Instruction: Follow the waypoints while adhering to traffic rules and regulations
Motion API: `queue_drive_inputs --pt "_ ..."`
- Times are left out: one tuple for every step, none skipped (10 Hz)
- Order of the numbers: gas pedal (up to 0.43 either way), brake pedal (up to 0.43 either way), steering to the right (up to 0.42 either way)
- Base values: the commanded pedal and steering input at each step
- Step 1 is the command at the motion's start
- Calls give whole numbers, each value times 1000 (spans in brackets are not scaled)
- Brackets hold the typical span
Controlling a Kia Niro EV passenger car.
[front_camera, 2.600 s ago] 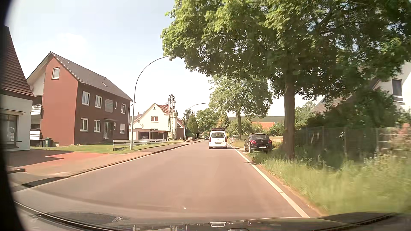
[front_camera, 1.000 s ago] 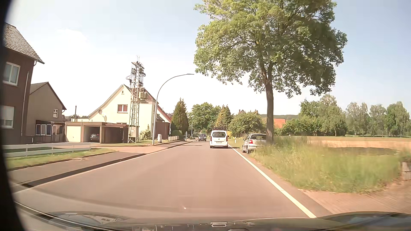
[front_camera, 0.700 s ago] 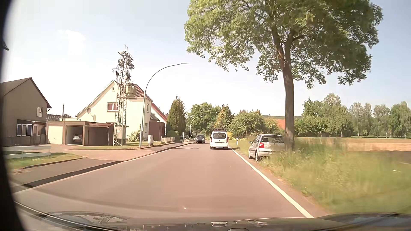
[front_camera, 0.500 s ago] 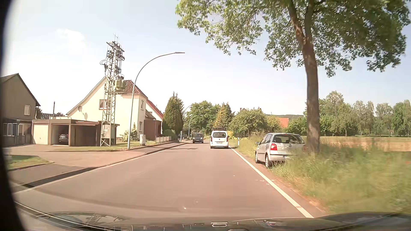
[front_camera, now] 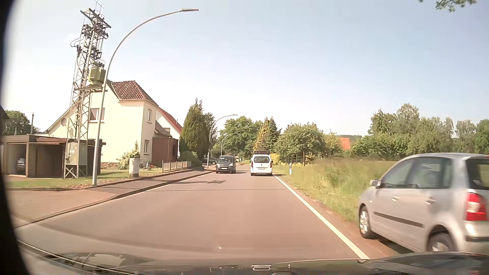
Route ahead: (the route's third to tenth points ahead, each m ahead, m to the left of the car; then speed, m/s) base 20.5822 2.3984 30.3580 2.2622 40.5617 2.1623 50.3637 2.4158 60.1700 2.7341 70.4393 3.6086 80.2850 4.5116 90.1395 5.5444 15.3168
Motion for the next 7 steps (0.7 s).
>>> queue_drive_inputs --pt "150 0 1" --pt "138 0 1" --pt "130 0 1" --pt "130 0 0" --pt "118 0 1" --pt "118 0 0" --pt "110 0 0"
